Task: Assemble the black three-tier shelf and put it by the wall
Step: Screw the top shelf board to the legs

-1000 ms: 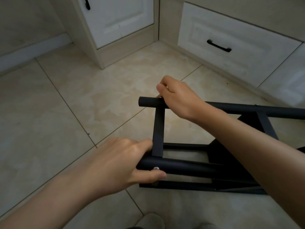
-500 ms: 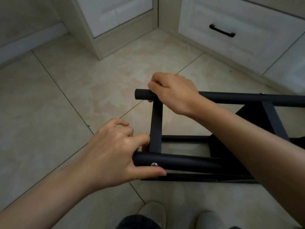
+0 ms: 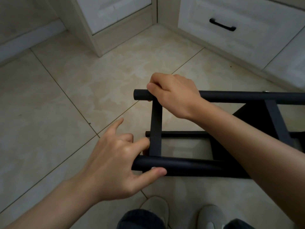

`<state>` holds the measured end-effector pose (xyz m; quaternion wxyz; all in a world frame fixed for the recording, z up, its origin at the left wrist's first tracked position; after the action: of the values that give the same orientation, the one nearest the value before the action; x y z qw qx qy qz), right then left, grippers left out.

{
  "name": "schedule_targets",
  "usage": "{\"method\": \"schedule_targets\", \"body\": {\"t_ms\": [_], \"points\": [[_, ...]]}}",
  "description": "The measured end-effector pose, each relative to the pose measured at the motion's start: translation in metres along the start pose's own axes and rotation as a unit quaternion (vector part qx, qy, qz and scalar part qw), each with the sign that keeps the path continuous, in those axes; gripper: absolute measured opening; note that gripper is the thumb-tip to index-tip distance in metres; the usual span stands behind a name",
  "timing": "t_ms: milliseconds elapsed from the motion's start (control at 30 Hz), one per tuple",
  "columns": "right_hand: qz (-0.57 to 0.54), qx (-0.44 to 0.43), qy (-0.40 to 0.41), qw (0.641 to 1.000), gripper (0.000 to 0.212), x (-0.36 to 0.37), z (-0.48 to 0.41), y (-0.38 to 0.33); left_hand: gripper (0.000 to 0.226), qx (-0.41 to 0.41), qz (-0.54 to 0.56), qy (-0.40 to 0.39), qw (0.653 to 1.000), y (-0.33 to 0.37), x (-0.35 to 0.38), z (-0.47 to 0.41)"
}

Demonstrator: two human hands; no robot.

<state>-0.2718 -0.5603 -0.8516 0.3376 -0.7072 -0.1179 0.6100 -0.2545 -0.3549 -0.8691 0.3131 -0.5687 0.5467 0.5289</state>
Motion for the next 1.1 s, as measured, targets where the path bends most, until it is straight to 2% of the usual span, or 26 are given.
{"method": "schedule_targets", "body": {"t_ms": [167,333,467,733,933,1000,1100], "points": [[0.007,0.003,0.002,1.000,0.027,0.000,0.002,0.000,0.035,-0.026,0.025,0.000,0.999,0.007,0.003,0.001],[0.023,0.010,0.002,1.000,0.025,0.001,0.005,-0.001,0.041,-0.002,0.002,-0.018,1.000,0.010,0.002,-0.005],[0.034,0.007,0.004,0.999,0.024,0.002,0.006,-0.002,0.056,0.028,-0.039,0.004,0.999,0.011,0.007,-0.002],[0.038,0.006,0.001,0.999,0.023,0.001,0.006,-0.002,0.059,0.037,-0.038,0.035,0.998,0.010,0.008,0.000],[0.051,0.001,0.008,0.999,0.022,0.001,0.009,-0.002,0.068,-0.024,-0.031,0.014,0.999,0.005,0.005,0.003],[0.050,-0.003,0.011,0.999,0.021,0.002,0.011,-0.003,0.077,-0.013,-0.020,0.000,1.000,0.005,0.004,0.004],[0.053,-0.010,0.022,0.998,0.020,0.004,0.013,-0.003,0.077,0.008,-0.020,-0.034,0.999,0.005,0.001,0.002]]}}
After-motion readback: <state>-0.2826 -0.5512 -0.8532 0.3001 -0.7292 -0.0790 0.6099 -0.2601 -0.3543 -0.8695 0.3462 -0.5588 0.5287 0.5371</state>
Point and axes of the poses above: each hand's wrist, its own z-axis away from the middle knuckle, its own x-axis out of the palm, y = z × x, the point moved 1 cm from there along -z, towards the middle knuckle, and after that the axes turned 6 degrees about -z, right-handed, at the moved point
